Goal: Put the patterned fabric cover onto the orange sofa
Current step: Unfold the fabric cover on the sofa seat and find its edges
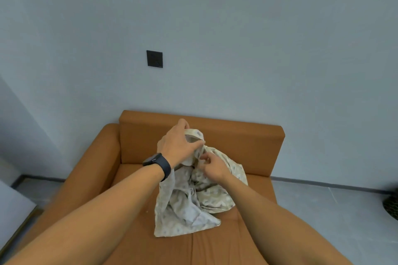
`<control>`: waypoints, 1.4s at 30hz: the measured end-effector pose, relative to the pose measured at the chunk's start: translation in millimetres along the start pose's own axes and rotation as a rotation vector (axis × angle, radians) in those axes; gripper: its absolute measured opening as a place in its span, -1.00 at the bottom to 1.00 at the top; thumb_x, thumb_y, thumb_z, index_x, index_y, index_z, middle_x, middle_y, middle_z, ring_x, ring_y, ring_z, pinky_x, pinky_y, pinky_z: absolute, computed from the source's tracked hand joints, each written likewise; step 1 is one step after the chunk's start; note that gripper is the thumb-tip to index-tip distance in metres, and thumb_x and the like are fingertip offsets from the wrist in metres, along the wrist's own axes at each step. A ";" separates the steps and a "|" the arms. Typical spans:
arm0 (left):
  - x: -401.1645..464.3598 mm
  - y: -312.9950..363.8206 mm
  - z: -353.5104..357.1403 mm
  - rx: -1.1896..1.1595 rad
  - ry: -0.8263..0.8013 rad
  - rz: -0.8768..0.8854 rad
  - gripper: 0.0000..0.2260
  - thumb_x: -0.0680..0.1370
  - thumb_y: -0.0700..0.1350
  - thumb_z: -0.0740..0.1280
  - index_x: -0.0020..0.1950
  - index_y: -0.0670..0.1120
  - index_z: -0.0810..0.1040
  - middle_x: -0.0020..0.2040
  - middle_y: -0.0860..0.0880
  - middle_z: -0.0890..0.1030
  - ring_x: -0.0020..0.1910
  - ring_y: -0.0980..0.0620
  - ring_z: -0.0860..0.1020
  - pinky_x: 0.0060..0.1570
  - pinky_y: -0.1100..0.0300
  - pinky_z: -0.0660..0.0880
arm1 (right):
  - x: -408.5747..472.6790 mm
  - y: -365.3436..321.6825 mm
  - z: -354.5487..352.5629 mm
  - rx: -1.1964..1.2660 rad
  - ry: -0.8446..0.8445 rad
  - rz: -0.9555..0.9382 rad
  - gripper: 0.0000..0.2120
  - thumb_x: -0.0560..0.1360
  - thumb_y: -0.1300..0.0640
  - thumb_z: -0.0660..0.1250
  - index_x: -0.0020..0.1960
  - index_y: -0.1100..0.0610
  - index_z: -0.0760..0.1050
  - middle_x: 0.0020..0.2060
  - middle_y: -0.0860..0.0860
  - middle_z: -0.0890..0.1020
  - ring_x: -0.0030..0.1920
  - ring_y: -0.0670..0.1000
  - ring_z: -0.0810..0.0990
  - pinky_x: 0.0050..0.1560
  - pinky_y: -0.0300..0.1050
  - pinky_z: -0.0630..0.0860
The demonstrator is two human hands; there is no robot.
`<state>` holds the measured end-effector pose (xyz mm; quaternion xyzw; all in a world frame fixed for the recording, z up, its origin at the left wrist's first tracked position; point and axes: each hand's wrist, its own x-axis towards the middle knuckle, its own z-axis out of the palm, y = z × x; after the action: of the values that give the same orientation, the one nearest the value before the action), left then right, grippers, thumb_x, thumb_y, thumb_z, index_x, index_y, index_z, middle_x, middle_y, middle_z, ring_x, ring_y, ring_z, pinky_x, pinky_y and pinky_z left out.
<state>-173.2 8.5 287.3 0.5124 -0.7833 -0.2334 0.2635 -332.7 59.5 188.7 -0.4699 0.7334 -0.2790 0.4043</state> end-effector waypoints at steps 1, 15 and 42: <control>-1.0 -0.9 0.7 0.038 0.009 0.022 -0.70 0.49 0.17 0.42 0.01 0.06 0.38 -0.21 0.11 0.53 -0.27 0.06 0.52 -0.42 0.17 0.25 | -1.2 1.5 9.0 0.065 -0.014 -0.013 -0.62 0.46 -0.01 0.45 0.24 0.01 0.48 -0.07 -0.06 0.64 -0.09 -0.05 0.62 -0.12 -0.16 0.51; 10.5 -23.4 -5.8 0.428 -0.107 0.200 -0.75 0.58 0.15 0.35 -0.07 0.04 0.37 -0.15 0.06 0.52 -0.25 -0.01 0.49 -0.35 0.07 0.43 | 4.2 -20.6 -34.1 0.109 0.523 0.073 -0.69 0.55 0.32 0.16 0.13 0.10 0.60 0.05 0.11 0.67 0.08 0.18 0.60 -0.03 -0.08 0.46; -22.6 -1.8 85.5 -0.698 -0.601 -0.086 -0.59 0.50 0.11 0.49 0.28 0.07 0.46 0.16 -0.01 0.64 0.14 0.06 0.63 0.20 0.02 0.57 | -15.6 -77.1 -83.4 0.776 0.142 0.140 -0.74 0.65 0.06 0.13 0.12 0.18 0.52 -0.23 0.08 0.55 -0.38 0.00 0.53 -0.30 -0.08 0.56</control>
<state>-220.1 36.9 217.9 0.3347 -0.6776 -0.6320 0.1715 -364.7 45.1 297.8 -0.2108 0.6297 -0.5391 0.5181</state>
